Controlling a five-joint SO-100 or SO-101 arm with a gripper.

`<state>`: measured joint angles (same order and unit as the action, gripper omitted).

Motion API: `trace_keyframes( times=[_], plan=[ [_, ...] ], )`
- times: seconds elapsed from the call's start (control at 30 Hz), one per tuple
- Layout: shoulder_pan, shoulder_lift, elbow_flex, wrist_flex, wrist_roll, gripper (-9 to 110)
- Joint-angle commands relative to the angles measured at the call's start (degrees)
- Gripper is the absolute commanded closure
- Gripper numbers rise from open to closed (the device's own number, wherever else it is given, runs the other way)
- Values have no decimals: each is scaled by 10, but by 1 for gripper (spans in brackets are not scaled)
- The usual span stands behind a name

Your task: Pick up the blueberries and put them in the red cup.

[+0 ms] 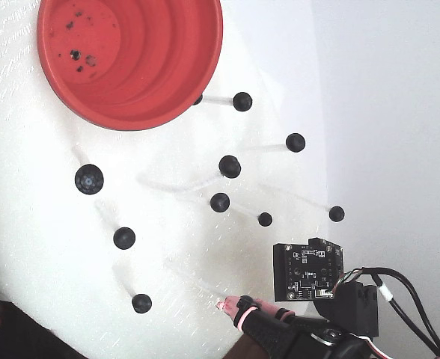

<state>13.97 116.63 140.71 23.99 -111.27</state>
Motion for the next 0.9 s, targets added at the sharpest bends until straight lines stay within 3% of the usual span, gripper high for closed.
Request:
trace_keyframes(
  times=[0.0, 0.87],
  plan=[
    [1, 45, -19, 5, -5, 90],
    [-51, 111, -40, 50, 14, 91]
  ],
)
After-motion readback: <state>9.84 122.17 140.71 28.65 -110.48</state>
